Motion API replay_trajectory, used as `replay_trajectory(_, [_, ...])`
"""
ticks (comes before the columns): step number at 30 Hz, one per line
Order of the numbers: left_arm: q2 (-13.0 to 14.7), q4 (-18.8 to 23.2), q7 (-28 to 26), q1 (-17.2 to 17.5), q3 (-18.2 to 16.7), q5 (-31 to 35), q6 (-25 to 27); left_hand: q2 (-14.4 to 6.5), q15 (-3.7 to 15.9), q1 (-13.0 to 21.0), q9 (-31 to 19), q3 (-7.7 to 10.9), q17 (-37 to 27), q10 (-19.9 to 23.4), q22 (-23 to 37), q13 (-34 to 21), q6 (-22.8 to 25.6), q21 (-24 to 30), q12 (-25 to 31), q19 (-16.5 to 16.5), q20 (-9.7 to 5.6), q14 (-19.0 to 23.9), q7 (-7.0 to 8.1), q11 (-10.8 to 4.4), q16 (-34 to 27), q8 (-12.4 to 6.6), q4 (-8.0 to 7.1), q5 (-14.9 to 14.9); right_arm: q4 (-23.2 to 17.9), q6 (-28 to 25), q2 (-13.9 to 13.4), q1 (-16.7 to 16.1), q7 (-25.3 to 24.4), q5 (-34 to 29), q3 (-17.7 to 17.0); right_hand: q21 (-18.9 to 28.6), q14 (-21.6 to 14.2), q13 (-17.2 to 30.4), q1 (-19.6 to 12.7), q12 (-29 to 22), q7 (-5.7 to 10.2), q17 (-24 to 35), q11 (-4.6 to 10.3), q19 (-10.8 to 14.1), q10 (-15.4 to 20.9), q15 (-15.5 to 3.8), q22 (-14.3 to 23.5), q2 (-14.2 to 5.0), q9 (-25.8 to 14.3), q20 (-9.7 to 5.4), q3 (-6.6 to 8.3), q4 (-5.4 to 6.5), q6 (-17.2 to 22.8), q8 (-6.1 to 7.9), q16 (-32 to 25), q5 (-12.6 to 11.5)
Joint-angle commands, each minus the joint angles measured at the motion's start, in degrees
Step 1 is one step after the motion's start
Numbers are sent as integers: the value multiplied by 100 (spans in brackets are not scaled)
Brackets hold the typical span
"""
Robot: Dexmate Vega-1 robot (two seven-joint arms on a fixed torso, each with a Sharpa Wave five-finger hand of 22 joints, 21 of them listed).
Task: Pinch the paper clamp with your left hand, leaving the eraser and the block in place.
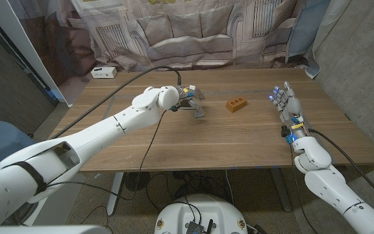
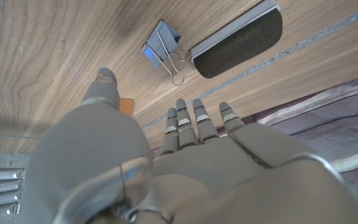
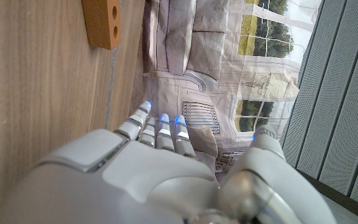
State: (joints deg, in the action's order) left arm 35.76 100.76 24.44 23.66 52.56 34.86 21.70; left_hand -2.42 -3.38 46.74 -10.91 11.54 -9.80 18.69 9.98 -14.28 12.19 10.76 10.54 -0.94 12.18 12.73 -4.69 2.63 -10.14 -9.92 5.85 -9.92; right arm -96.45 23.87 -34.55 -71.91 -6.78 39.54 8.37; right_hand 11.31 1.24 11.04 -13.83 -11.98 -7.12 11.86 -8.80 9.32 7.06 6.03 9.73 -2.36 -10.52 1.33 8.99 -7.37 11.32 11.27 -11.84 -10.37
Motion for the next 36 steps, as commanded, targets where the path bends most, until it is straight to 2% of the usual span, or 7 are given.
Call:
replay_trajectory(1, [122, 246, -846, 409, -444, -358, -148, -108, -55, -263, 10, -33, -39, -269, 30, 57, -492, -9, 43, -139, 6, -233, -99, 123, 7, 15, -93, -29, 79, 15, 17, 68, 59, 21, 23, -17, -15, 27, -75, 14, 8, 20, -12, 52, 94, 14, 17, 3, -16, -7, 3, -22, 171, 43, 1, 3])
replay_trajectory(4, [131, 226, -1002, 500, -570, -556, -241, -166, -157, -399, 25, -45, -36, -719, 32, 122, -1017, 9, 7, -222, 3, -486, -287, 165, 5, 16, -117, -25, 115, 44, 31, 92, 68, 7, 30, -12, -30, 27, -77, 7, 23, 19, 12, 66, 114, -27, 17, 3, -19, -18, 3, -22, 182, 43, -4, 3])
replay_trajectory(8, [147, 198, -1239, 659, -789, -928, -424, -290, -321, -673, 30, -84, -61, -1005, 37, 158, -1187, -4, 11, -345, -10, -788, -419, 322, 24, -19, -268, -13, 183, 100, 28, 126, 114, -16, 32, -2, -64, 25, -80, 3, 81, 18, 59, 96, 135, -85, 16, 7, -20, -69, 0, -23, 126, 16, -16, 2])
replay_trajectory(19, [141, 283, -1791, 954, -1065, -1421, -550, -377, -438, -1024, 42, -156, -53, -1097, 32, 216, -1068, 109, 91, -144, -688, -881, -512, 471, -30, -103, -418, -13, 436, 222, -36, 322, 405, -45, 85, 9, -64, 20, -60, 21, 104, 19, 90, 143, 112, -163, 14, 30, -19, -190, -19, -15, 72, -12, -12, 2])
replay_trajectory(25, [15, 374, -2255, 1179, -1239, -1640, -359, -384, -432, -1076, 47, -165, -47, -1045, 28, 232, -852, 127, 126, -60, -734, -836, -481, 476, -53, -169, -424, -16, 552, 311, 8, 440, 121, -432, 130, 16, -94, 18, -23, 6, 106, 25, 69, 176, 159, -174, 13, 35, -18, -200, -37, 5, 101, -2, -25, 2])
replay_trajectory(32, [-167, 371, -2825, 1422, -1409, -1987, -352, -415, -381, -1108, 52, -153, -39, -903, 25, 251, -730, 188, 187, 168, -761, -726, -444, 452, -85, -176, -413, -23, 1002, 519, 6, 689, 628, -275, 232, 21, -127, 16, 2, -9, 115, 28, 65, 204, 209, -175, 12, 36, -18, -204, -48, 19, 148, 13, -37, 1])
replay_trajectory(36, [-91, 402, -3029, 1507, -1477, -2093, -547, -412, -343, -1143, 54, -158, -37, -812, 24, 261, -605, 222, 219, 318, -775, -624, -434, 432, -108, -194, -407, -20, 1090, 553, -42, 711, 775, -208, 245, 19, -144, 15, 8, -9, 111, 29, 65, 205, 216, -161, 12, 35, -18, -200, -51, 23, 158, 15, -43, 0])
